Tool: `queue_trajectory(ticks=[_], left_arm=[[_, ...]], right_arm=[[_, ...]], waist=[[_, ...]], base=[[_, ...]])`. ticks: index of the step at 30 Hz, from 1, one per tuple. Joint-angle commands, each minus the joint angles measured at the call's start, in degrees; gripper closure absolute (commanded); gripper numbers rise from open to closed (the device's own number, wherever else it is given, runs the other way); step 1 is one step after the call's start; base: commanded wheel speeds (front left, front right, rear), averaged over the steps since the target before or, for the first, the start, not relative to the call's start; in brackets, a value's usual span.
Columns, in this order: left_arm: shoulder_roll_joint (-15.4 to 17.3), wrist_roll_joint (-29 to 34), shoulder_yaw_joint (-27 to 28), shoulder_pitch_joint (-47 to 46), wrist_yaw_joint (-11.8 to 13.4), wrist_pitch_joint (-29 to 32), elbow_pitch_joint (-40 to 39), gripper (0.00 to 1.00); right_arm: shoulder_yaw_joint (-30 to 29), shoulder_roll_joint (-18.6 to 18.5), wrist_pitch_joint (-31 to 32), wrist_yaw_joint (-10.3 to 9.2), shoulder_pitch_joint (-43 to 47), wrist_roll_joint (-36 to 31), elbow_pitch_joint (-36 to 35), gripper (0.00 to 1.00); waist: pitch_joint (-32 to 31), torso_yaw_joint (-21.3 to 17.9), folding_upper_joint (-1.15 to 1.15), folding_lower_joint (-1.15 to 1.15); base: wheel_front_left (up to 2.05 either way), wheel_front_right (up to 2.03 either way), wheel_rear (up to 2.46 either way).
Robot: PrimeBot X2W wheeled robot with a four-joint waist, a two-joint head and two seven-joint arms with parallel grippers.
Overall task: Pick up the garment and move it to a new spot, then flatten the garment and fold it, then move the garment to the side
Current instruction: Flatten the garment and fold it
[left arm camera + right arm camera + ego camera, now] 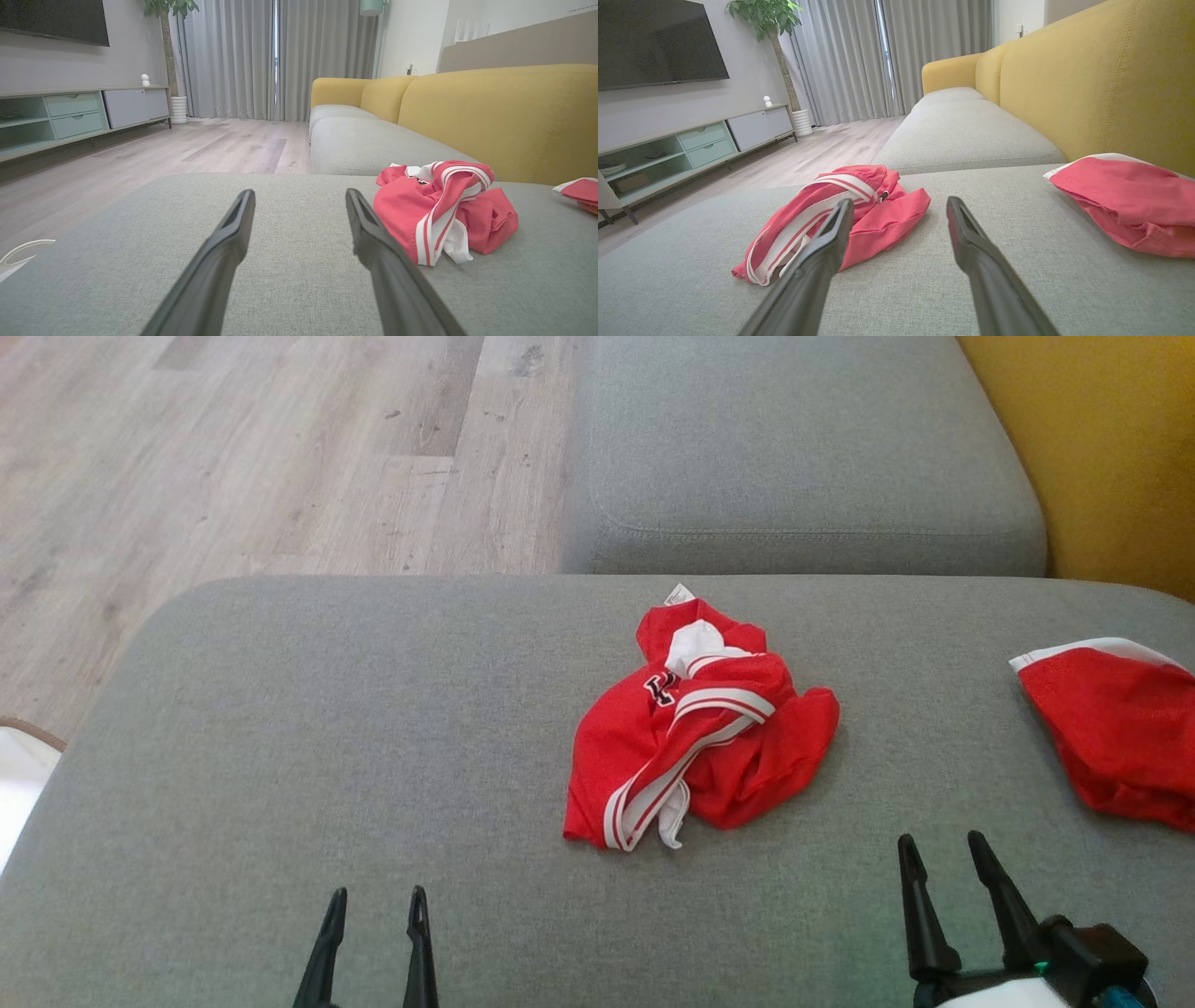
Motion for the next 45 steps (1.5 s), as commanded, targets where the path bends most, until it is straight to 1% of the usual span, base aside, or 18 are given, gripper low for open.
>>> queue_trajectory(ticks=[1,18,36,41,45], left_arm=[[-0.3,1.0,1.8,-2.3,0.1,-0.5,-1.4,0.0],[-0.4,2.7,2.2,-2.8,-0.2,-0.5,-0.5,0.0],[-0.4,2.5,1.5,-3.1,0.4,-0.5,-0.1,0.0],[-0.4,3.3,0.1,-4.3,0.3,-0.5,1.0,0.0],[-0.4,4.8,-2.7,-8.1,0.0,-0.5,3.9,0.0]], right_arm=[[1.3,-0.5,-0.6,0.39,-1.7,-0.6,-1.6,0.0],[1.5,-0.2,-0.6,0.39,-1.7,-0.8,-1.3,0.0],[1.6,-0.1,-0.6,0.39,-1.8,-1.0,-1.2,0.0],[2.0,-0.1,-0.6,0.39,-2.3,-1.1,-1.4,0.0],[3.1,-0.8,-0.6,0.39,-3.2,-1.2,-1.6,0.0]], waist=[[-0.1,0.0,0.0,0.0],[0.3,-0.1,0.0,0.0],[0.8,-0.1,0.0,0.0],[1.8,-0.8,0.0,0.0],[3.5,-2.4,0.0,0.0]], base=[[0.0,0.0,0.0],[0.0,0.0,0.0],[0.0,0.0,0.0],[0.0,0.0,0.0],[0.0,0.0,0.0]])
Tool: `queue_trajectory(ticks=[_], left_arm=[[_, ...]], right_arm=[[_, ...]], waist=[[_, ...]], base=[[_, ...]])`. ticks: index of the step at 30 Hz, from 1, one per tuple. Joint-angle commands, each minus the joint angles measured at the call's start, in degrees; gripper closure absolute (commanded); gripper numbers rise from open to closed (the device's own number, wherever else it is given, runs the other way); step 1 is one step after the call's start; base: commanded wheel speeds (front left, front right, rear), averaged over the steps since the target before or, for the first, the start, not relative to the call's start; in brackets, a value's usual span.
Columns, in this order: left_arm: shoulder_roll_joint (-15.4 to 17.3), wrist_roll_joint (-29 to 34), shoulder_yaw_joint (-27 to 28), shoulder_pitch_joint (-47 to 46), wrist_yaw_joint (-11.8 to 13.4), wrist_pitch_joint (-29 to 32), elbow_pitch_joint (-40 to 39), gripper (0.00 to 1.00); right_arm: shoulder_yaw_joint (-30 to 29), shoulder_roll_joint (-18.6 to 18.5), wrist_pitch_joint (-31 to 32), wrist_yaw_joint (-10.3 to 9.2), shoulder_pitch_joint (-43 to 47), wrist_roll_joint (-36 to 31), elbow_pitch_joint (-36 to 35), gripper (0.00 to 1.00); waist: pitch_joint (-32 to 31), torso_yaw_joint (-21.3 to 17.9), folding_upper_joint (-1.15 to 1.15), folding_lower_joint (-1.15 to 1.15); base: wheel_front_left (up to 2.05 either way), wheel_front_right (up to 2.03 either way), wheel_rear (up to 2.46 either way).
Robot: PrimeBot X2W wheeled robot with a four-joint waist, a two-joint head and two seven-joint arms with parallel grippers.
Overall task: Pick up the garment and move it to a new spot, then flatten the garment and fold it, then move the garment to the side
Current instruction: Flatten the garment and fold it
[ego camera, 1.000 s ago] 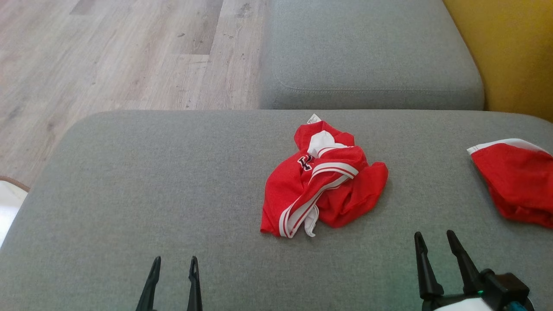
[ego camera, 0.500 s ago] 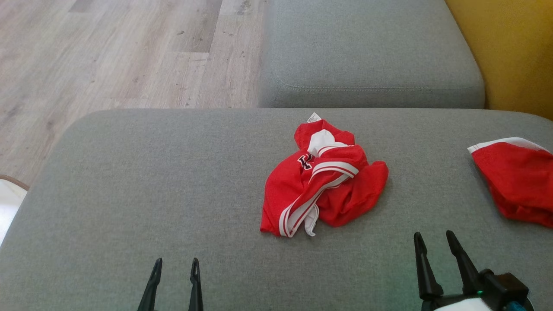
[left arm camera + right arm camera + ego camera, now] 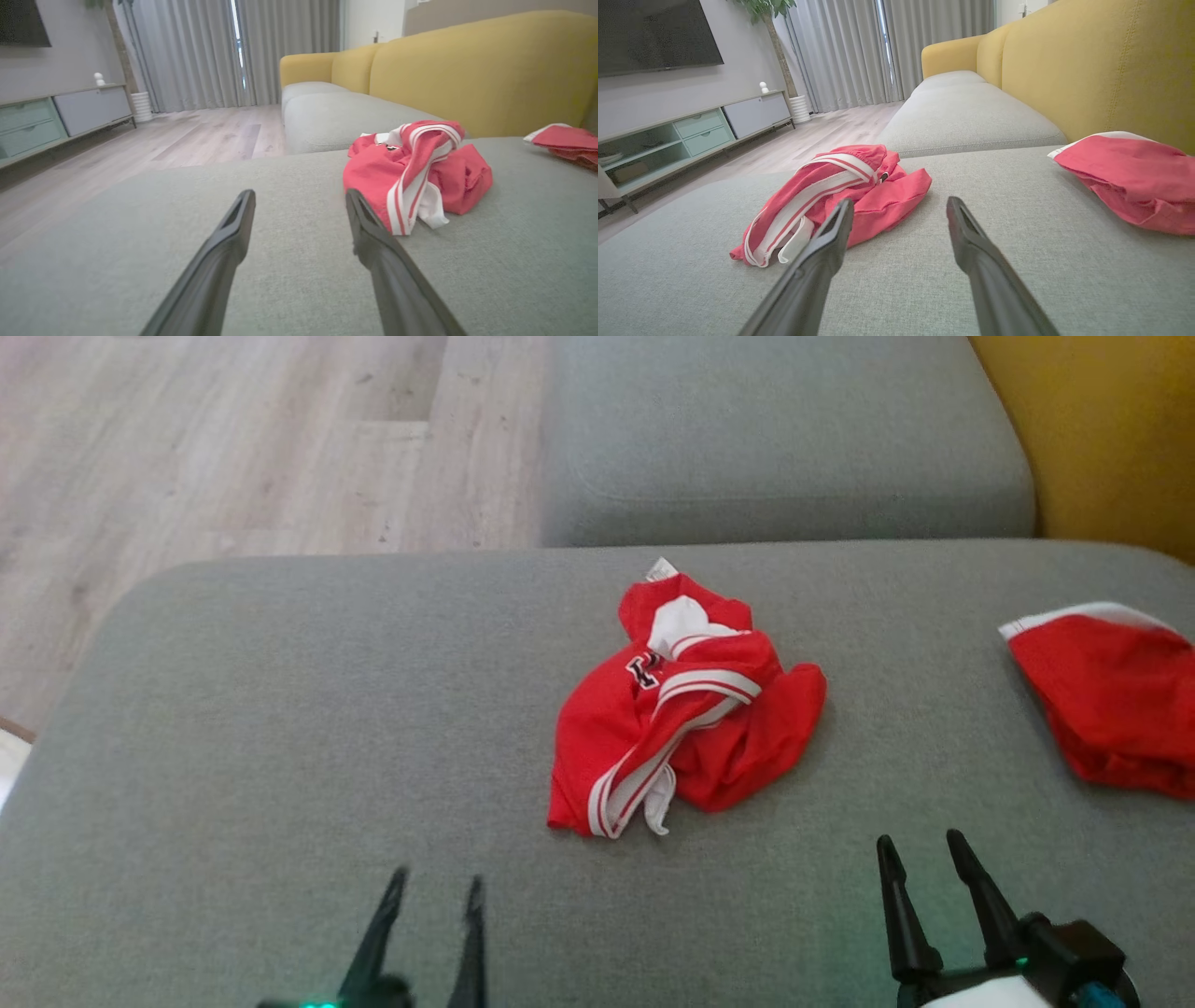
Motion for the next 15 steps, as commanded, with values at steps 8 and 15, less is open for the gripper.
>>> queue_trajectory(ticks=[8,15], left_arm=[[-0.4,0.7,-6.4,-16.3,-1.0,-0.5,8.6,0.0],[-0.4,-4.0,-12.4,-24.2,-3.3,-0.5,21.0,0.0]], right_arm=[[2.5,-3.1,-0.6,0.39,-4.4,-0.6,-3.0,0.0],[2.7,-4.5,-0.6,0.39,-6.6,-0.4,-3.9,0.0]], waist=[[5.3,-5.2,0.0,0.0],[10.8,-8.2,0.0,0.0]], base=[[0.0,0.0,0.0],[0.0,0.0,0.0]])
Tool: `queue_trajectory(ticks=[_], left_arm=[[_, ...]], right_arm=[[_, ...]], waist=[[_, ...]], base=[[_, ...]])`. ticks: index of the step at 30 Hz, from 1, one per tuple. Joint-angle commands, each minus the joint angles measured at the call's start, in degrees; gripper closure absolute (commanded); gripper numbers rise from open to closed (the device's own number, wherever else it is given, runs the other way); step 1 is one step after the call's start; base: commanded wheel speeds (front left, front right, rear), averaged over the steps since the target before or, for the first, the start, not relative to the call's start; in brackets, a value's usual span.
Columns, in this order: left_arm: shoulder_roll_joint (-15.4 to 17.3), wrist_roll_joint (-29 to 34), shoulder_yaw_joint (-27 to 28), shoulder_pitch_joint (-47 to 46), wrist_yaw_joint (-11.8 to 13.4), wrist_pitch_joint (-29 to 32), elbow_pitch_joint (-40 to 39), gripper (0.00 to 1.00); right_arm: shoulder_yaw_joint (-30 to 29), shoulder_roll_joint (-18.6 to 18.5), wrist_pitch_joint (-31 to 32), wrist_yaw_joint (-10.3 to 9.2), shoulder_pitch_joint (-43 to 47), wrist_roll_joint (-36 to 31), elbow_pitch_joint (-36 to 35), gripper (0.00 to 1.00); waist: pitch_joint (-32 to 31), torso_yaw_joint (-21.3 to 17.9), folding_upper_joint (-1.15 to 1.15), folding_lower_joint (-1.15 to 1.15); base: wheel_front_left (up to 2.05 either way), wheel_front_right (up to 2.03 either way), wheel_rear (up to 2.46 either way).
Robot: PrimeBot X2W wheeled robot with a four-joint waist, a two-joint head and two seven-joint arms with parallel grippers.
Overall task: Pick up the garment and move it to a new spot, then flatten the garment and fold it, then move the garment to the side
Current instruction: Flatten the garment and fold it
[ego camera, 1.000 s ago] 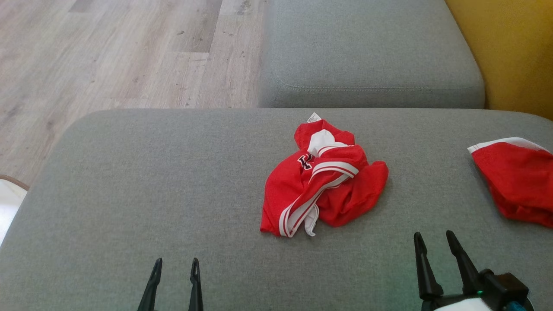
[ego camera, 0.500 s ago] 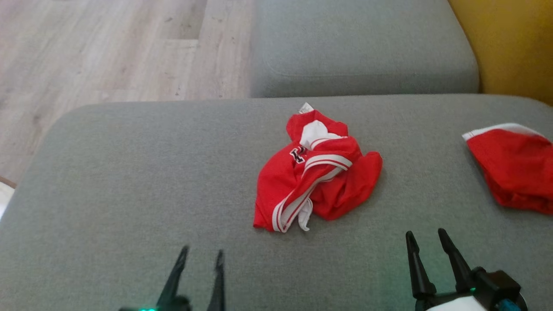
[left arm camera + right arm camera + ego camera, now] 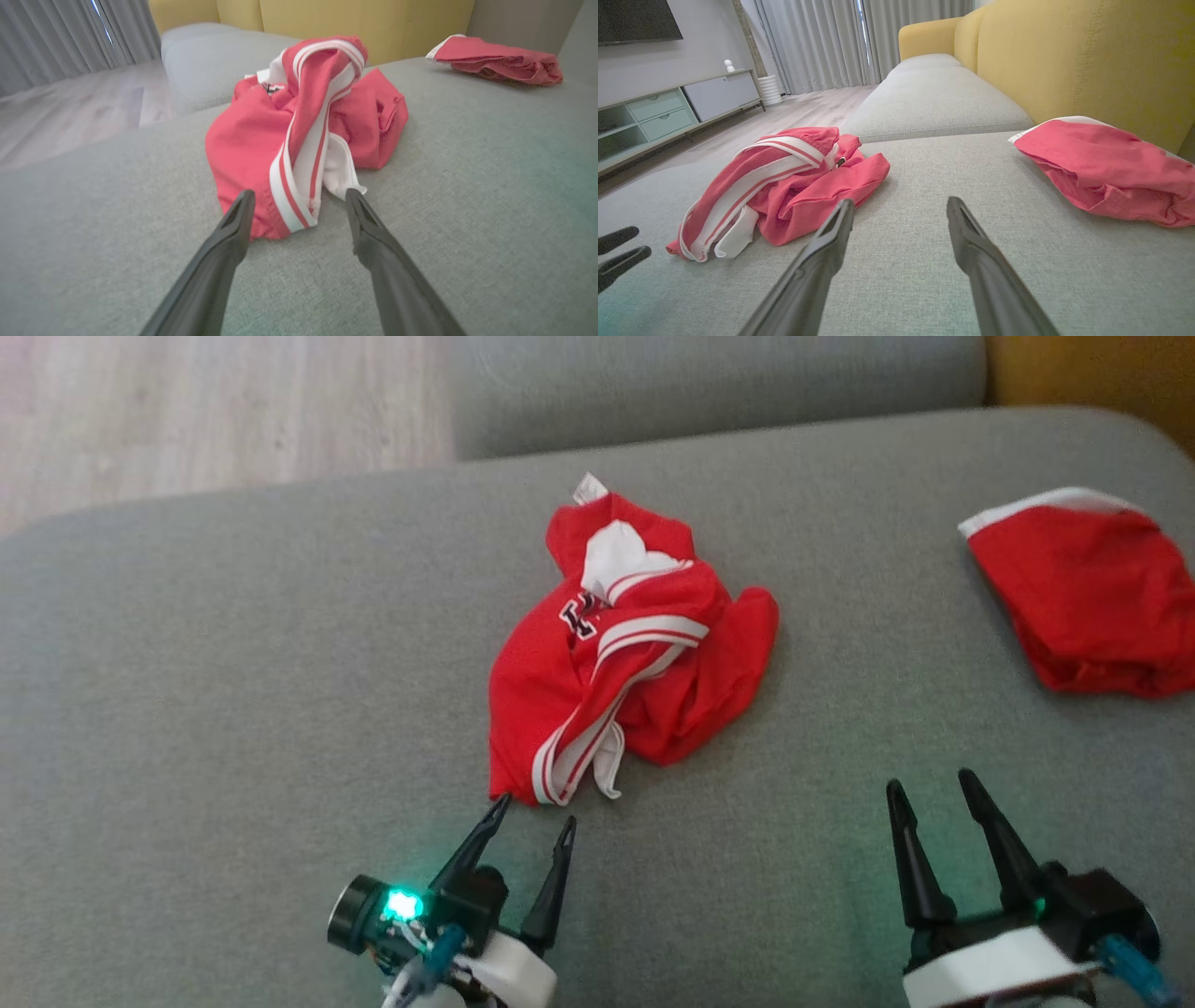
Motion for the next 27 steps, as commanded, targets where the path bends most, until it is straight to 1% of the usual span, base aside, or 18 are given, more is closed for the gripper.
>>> queue_trajectory(ticks=[1,5,6,10,16,17,18,19,20,21,24,27], left_arm=[[-0.1,-1.9,0.7,-3.5,-0.5,-0.5,0.4,0.0],[-0.1,-4.4,-2.5,-7.7,-0.7,-0.1,6.4,0.0],[-0.1,-4.4,-2.5,-7.7,-0.7,-0.1,6.4,0.0],[-0.1,-6.6,-5.0,-11.2,-0.8,0.2,11.0,0.0],[-0.1,-9.3,-7.7,-14.3,0.1,0.0,15.8,0.0],[-0.1,-9.7,-8.0,-14.7,0.1,0.0,16.4,0.07],[-0.1,-10.1,-8.4,-15.0,0.1,-0.1,16.8,0.51],[-0.1,-10.4,-8.8,-15.2,0.2,-0.2,17.2,0.65],[-0.1,-10.3,-9.5,-15.5,0.2,-0.2,17.4,0.84],[-0.1,-10.2,-9.9,-15.7,0.4,-0.3,17.6,1.0],[-0.1,-11.2,-10.9,-16.0,0.2,-0.5,17.6,1.0],[-0.1,-13.2,-11.2,-16.0,-1.4,-0.5,15.4,1.0]], right_arm=[[1.2,-1.1,-0.6,0.39,-2.7,-0.1,-2.0,0.0],[1.3,-1.4,-0.6,0.39,-3.7,0.0,-2.2,0.0],[1.3,-1.4,-0.6,0.39,-3.7,0.0,-2.2,0.0],[1.3,-1.5,-0.6,0.39,-4.6,0.2,-2.2,0.0],[1.3,-1.6,-0.6,0.39,-5.3,0.3,-1.9,0.0],[1.3,-1.5,-0.6,0.39,-5.4,0.3,-1.9,0.0],[1.2,-1.5,-0.6,0.39,-5.4,0.4,-1.9,0.0],[1.2,-1.4,-0.6,0.39,-5.4,0.4,-1.8,0.0],[1.1,-1.3,-0.6,0.39,-5.4,0.4,-1.8,0.0],[1.1,-1.2,-0.6,0.39,-5.4,0.4,-1.7,0.0],[1.1,-0.7,-0.6,0.39,-5.3,0.5,-1.5,0.0],[1.0,-0.3,-0.6,0.39,-5.2,0.5,-1.3,0.0]], waist=[[2.4,-1.7,0.0,-0.02],[4.1,-2.4,0.0,-0.02],[4.1,-2.4,0.0,-0.02],[5.3,-2.9,0.0,-0.02],[6.1,-3.3,0.0,-0.02],[6.1,-3.3,0.0,-0.02],[6.1,-3.2,0.0,-0.02],[6.1,-3.2,0.0,-0.02],[6.0,-3.2,0.0,-0.02],[5.9,-3.1,0.0,-0.02],[5.1,-2.9,0.0,-0.02],[4.1,-2.8,0.0,-0.02]], base=[[0.0,0.0,0.0],[0.0,0.0,0.0],[0.0,0.0,0.0],[0.0,0.0,0.0],[0.0,0.0,0.0],[0.0,0.0,0.0],[0.0,0.0,0.0],[0.0,0.0,0.0],[0.0,0.0,0.0],[0.0,0.0,0.0],[0.0,0.0,0.0],[0.0,0.0,0.0]])
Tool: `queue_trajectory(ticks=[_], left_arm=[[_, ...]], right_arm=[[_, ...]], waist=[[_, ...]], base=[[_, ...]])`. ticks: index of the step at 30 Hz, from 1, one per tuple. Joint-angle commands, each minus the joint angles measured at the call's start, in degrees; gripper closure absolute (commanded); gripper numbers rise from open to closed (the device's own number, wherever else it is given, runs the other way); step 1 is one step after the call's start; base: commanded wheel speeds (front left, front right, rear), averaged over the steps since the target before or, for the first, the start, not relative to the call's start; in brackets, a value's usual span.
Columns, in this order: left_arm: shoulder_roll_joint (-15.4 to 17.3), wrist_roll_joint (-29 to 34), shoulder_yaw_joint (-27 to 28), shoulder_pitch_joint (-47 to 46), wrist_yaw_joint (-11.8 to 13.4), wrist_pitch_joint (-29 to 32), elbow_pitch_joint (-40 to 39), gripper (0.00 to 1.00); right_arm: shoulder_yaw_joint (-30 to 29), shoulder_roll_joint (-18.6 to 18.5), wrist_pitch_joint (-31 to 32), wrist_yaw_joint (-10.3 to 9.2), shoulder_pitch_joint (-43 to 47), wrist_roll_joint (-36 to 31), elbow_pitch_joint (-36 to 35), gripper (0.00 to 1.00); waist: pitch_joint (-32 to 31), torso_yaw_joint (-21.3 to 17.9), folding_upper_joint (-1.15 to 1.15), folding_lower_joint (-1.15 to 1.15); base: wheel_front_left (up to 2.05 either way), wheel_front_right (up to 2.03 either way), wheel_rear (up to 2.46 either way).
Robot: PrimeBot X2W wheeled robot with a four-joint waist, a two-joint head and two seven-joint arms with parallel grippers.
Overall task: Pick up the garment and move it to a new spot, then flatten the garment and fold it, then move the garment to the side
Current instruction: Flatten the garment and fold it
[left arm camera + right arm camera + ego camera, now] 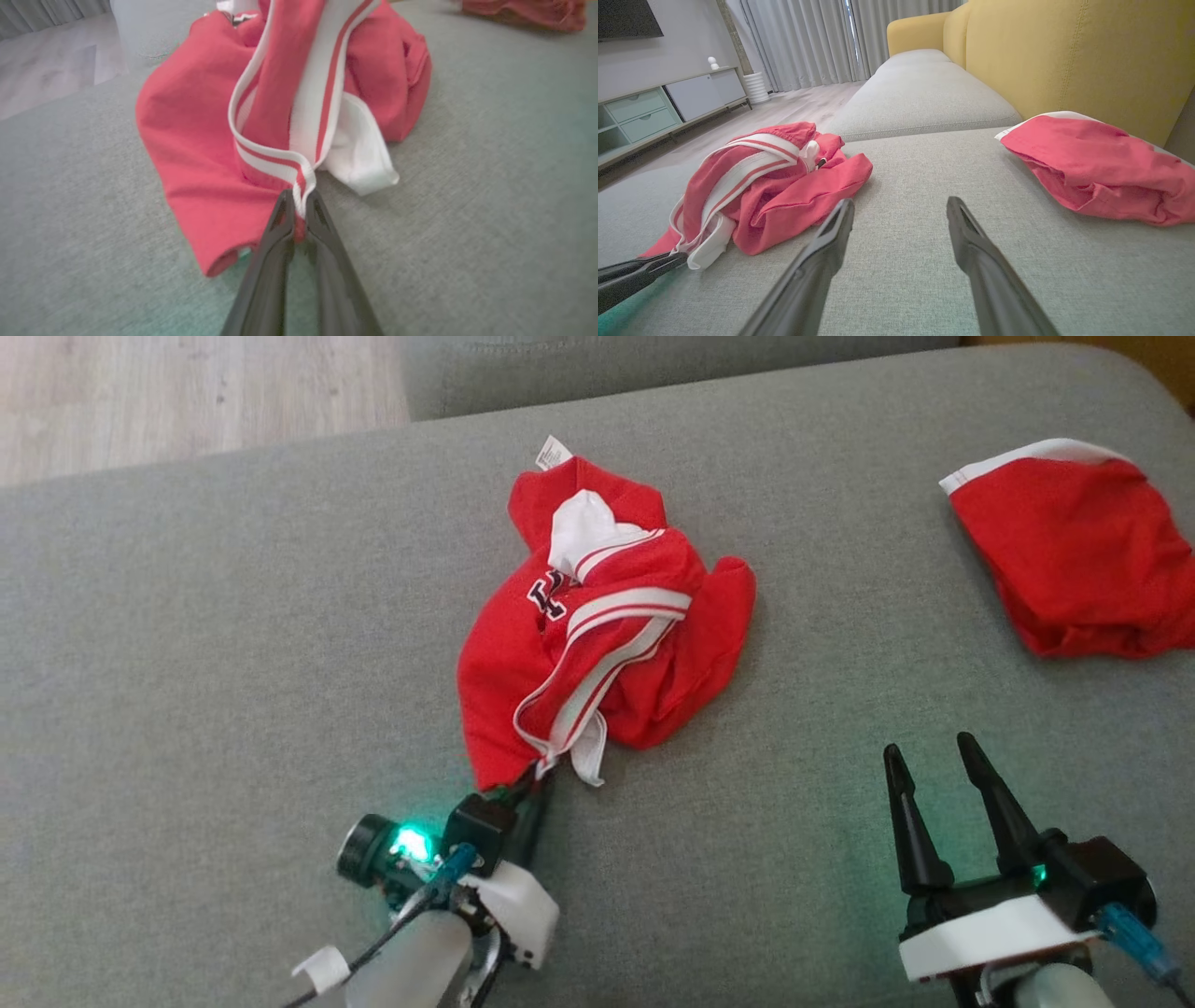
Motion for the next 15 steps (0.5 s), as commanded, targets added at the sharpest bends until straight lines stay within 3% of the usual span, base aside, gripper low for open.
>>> queue_trajectory(ticks=[1,3,6,11,15], left_arm=[[0.2,-2.2,0.9,-1.0,-1.8,-0.3,-3.7,1.0],[0.2,-6.1,1.0,-0.5,-5.2,-0.3,-7.4,1.0],[0.2,-10.2,-0.5,-1.5,-8.0,-0.3,-11.8,1.0],[0.2,-18.6,-2.8,-7.5,-9.5,2.3,-19.3,1.0],[0.2,-26.2,-1.3,-15.2,-9.7,4.7,-24.5,1.0]], right_arm=[[1.1,-0.2,-0.6,0.39,-1.5,0.4,-1.3,0.0],[1.4,0.1,-0.6,0.39,-1.4,0.4,-1.1,0.0],[2.0,0.6,-0.6,0.39,-1.5,0.4,-0.8,0.0],[2.7,1.4,-0.6,0.39,-1.2,0.5,-0.4,0.0],[3.9,1.9,-0.6,0.39,-1.5,0.5,0.0,0.0]], waist=[[-1.0,0.0,0.0,0.0],[-1.8,-0.3,0.0,0.0],[-3.1,-1.2,0.0,0.0],[-5.2,-3.5,0.0,0.0],[-6.3,-6.8,0.0,0.0]], base=[[0.0,0.0,0.0],[0.0,0.0,0.0],[0.0,0.0,0.0],[0.0,0.0,0.0],[0.0,0.0,0.0]])
